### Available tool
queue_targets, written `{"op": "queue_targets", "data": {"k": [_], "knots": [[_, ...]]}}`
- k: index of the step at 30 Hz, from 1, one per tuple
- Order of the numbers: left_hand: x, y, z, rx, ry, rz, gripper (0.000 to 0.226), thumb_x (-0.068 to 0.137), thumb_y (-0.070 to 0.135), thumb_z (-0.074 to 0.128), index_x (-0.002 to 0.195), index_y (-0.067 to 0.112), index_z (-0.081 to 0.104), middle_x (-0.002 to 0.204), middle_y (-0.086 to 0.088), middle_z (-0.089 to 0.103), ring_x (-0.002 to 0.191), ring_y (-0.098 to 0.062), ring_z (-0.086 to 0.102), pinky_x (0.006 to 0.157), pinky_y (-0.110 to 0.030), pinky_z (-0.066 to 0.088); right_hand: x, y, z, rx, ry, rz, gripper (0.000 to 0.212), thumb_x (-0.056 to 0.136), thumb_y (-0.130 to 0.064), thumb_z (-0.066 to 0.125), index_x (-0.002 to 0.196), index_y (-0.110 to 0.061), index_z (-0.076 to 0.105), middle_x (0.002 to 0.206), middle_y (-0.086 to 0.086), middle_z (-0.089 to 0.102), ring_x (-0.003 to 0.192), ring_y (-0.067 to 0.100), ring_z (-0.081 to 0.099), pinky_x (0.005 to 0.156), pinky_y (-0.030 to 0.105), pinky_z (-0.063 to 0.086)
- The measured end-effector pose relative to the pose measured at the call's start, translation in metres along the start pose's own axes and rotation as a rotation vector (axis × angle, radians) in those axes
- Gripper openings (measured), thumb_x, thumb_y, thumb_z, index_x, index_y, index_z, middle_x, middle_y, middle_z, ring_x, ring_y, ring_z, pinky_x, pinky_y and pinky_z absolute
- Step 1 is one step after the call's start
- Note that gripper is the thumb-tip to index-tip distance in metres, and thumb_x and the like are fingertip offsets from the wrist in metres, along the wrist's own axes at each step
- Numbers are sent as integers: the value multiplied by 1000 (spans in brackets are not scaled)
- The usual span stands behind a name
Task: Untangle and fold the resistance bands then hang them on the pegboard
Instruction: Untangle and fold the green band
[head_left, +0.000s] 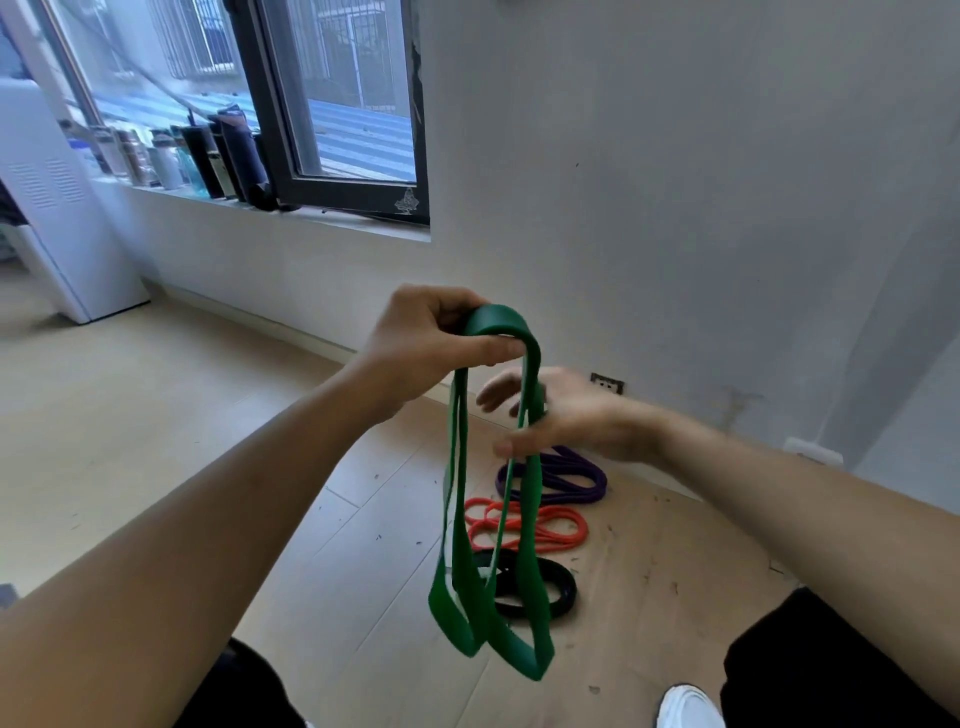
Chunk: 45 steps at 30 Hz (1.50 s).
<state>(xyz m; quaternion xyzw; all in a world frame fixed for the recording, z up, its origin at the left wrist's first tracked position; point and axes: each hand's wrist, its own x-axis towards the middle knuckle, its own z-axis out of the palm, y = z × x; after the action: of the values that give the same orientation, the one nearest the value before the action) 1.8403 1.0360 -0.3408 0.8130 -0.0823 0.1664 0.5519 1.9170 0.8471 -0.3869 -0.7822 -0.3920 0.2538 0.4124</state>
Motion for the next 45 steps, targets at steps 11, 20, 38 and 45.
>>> {"op": "queue_targets", "data": {"k": [11, 20, 38, 45], "knots": [[5, 15, -20, -298, 271, -8, 26, 78, 11, 83, 101, 3, 74, 81, -5, 72, 71, -19, 69, 77, -33, 60, 40, -2, 55, 190, 118, -58, 61, 80, -25, 85, 135, -21, 60, 124, 1, 67, 114, 11, 64, 99, 30, 54], [9, 21, -30, -467, 397, 23, 30, 80, 13, 83, 106, 1, 73, 85, -8, 70, 74, -21, 68, 78, -33, 59, 55, -34, 74, 334, 177, -79, 46, 82, -18, 84, 125, -14, 66, 110, 0, 76, 104, 12, 72, 94, 26, 57], [-9, -42, -108, -581, 356, -272, 27, 92, 29, 67, 102, 5, 65, 88, -5, 61, 84, -23, 73, 78, -34, 60, 34, -17, 36, -142, 272, -298, 96, 76, -11, 88, 153, -33, 35, 111, 6, 65, 103, 17, 68, 92, 27, 59], [-4, -51, -97, -579, 315, -276, 28, 85, 23, 71, 105, 4, 63, 94, -8, 63, 98, -30, 73, 88, -41, 61, 48, 5, 0, -275, 265, -123, 57, 76, -14, 88, 128, -12, 65, 106, 2, 71, 96, 17, 71, 90, 35, 60]]}}
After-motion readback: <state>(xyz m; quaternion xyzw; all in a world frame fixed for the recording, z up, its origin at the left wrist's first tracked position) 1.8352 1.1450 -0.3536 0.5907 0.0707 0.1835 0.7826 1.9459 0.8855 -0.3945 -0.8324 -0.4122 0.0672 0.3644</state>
